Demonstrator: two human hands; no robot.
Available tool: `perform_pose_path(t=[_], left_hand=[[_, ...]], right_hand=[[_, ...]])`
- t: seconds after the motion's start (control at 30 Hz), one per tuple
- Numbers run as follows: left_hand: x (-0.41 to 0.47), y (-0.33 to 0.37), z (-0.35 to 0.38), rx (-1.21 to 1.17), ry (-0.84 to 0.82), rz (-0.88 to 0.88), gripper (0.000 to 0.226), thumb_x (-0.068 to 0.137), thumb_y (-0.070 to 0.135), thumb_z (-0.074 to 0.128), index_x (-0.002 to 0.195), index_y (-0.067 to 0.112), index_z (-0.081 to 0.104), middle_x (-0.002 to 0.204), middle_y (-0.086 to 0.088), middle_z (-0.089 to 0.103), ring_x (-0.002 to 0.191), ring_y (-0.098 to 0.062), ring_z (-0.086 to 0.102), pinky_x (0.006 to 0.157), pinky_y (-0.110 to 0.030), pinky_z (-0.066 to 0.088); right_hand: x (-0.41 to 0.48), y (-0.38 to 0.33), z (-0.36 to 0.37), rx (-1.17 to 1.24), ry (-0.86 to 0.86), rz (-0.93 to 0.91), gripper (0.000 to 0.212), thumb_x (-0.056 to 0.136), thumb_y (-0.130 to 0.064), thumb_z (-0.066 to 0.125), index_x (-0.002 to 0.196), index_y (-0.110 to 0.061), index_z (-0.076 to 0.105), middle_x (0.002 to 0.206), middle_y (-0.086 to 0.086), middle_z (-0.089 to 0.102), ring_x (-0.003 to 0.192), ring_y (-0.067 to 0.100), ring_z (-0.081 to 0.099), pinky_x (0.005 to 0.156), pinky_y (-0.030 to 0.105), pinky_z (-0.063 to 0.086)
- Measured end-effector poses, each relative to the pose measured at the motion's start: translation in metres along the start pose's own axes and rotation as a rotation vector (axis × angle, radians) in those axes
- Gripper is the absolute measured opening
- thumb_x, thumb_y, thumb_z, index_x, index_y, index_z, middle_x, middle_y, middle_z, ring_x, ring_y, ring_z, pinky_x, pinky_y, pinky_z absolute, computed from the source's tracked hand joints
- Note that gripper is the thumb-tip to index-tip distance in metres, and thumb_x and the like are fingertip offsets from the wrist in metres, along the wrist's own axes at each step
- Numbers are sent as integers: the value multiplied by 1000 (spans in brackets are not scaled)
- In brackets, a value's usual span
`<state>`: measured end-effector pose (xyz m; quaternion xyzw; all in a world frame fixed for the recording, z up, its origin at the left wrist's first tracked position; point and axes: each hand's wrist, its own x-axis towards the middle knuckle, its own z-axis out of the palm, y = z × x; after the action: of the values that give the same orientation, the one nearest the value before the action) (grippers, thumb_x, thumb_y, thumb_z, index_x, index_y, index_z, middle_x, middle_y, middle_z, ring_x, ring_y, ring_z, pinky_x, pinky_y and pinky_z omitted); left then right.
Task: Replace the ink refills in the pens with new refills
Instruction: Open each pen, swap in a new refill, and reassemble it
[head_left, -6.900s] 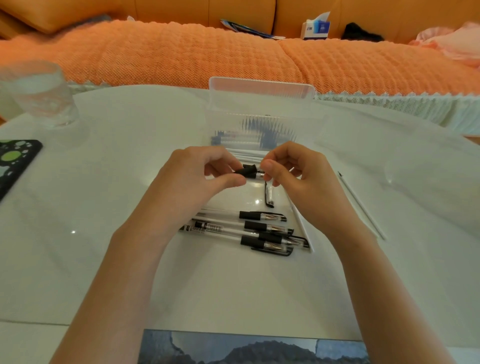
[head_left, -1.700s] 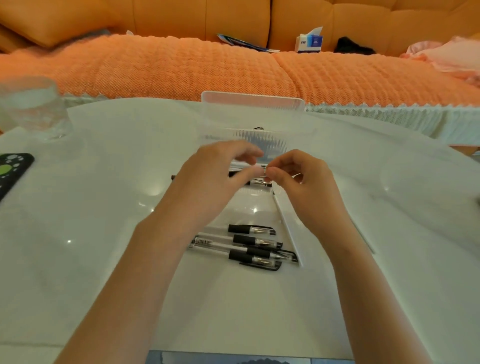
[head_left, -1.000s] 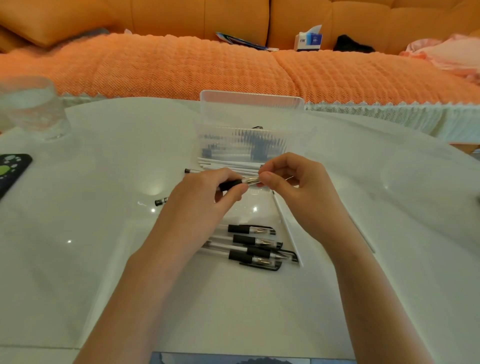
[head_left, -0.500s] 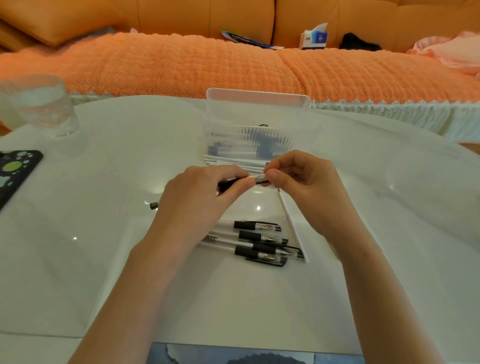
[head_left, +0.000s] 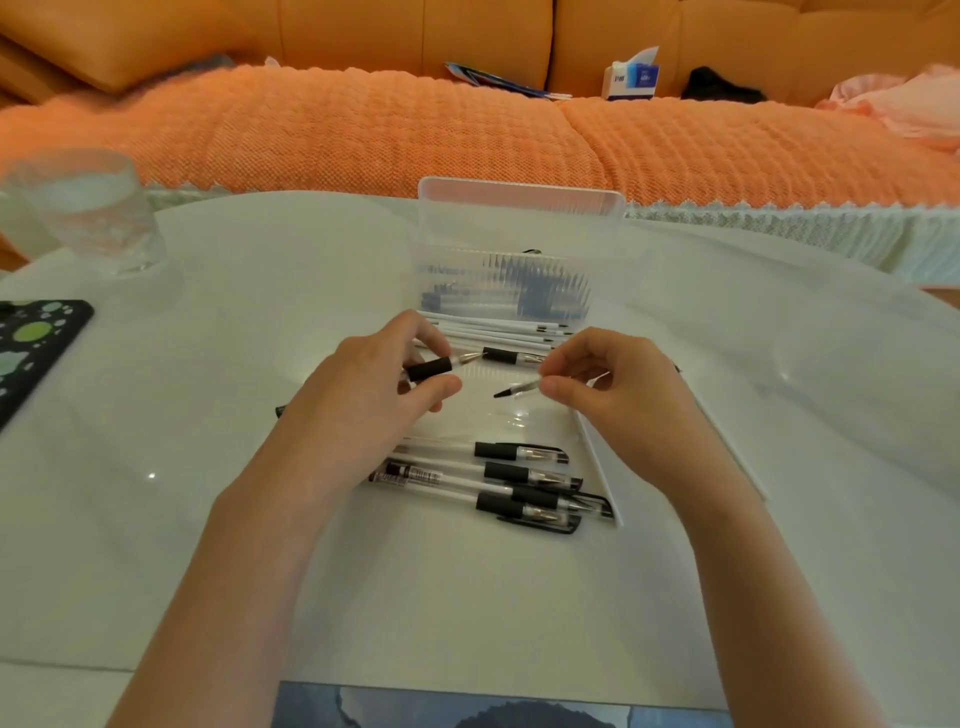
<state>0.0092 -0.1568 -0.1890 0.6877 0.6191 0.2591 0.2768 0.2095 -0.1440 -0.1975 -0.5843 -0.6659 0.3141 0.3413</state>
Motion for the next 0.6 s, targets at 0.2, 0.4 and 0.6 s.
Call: perform_pose_path(t=[0.2,0.4,0.6], left_hand=[[-2,5,2,-11,-4,40,16,89,30,61,87,34,46,80,13,68,69,1,58,63,-17,39],[-2,6,1,-16,11,39,15,85,28,67,88,30,53,87,11,66,77,-6,61,71,-20,44],[-3,9,2,14,4,68,12,83,29,69,89,28,58,91,13,65,86,-4,59,70,-13,40]], right_hand=[[0,0,10,-85,-109,-17,12,79,-15,74,85,-22,67,82,-11,65,71,-4,56,63,4,40],[0,-1,9,-89,-119,-25,16,77,-24,75,90,-28,67,89,-14,66,83,0,59,67,12,39],[-1,-13,10,54,-96,-70,17,80,-38,69,94,-30,71,85,-13,68,77,-2,56,68,6,41]])
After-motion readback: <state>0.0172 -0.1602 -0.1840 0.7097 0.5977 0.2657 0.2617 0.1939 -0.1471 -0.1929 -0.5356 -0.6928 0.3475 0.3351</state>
